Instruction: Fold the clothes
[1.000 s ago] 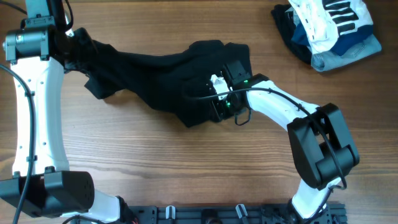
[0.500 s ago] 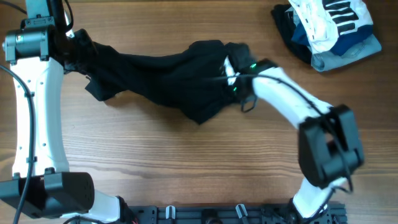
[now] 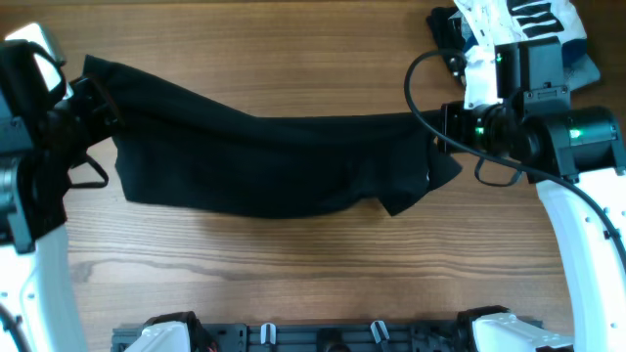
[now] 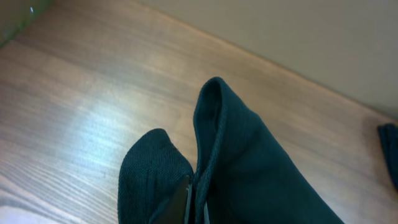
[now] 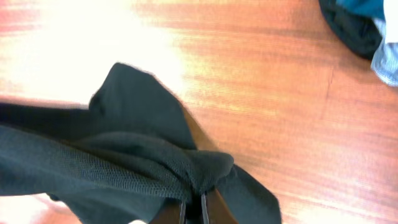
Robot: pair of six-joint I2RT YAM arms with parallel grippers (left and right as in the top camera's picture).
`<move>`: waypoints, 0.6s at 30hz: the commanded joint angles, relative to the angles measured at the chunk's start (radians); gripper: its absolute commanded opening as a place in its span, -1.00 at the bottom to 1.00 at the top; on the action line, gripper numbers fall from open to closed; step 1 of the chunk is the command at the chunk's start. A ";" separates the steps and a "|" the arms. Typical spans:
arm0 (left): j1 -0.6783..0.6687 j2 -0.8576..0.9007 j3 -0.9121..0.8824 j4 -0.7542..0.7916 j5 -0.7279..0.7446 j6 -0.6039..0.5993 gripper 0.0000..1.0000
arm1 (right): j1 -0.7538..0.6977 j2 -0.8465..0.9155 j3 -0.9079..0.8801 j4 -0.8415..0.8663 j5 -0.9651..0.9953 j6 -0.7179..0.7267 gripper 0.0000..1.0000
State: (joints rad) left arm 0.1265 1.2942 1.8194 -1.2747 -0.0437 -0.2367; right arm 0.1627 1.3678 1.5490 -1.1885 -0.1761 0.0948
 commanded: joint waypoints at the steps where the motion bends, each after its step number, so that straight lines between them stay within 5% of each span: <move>1: 0.002 0.083 0.011 -0.014 -0.014 0.021 -0.92 | -0.005 0.057 0.005 0.036 -0.005 -0.048 -0.92; 9: -0.009 0.385 0.011 -0.031 -0.014 0.021 -0.92 | -0.006 0.405 0.005 0.132 -0.071 -0.121 -0.92; 18: -0.092 0.748 0.011 0.125 -0.022 0.021 -0.92 | -0.005 0.683 0.005 0.459 -0.218 -0.174 -0.91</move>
State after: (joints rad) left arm 0.0521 1.9640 1.8191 -1.2011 -0.0544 -0.2363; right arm 0.1619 2.0285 1.5467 -0.8036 -0.3237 -0.0418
